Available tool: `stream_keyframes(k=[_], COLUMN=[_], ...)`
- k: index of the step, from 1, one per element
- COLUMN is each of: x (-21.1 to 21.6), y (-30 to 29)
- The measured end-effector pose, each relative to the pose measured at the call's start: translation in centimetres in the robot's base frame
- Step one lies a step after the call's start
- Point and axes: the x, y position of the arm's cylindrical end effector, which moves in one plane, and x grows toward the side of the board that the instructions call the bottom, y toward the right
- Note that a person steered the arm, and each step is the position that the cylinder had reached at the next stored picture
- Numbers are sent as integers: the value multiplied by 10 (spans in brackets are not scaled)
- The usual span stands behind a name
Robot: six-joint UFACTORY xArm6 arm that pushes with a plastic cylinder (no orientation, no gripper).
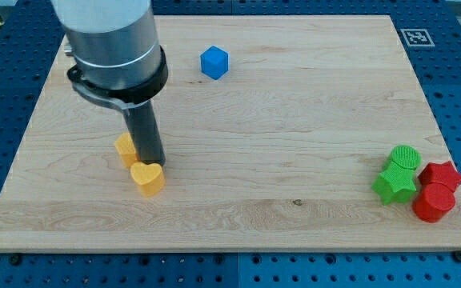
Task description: Move the yellow heart to the bottom left of the board
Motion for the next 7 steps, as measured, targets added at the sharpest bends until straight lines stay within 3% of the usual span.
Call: stream_keyframes(k=[3, 7], x=[26, 33], y=[49, -51])
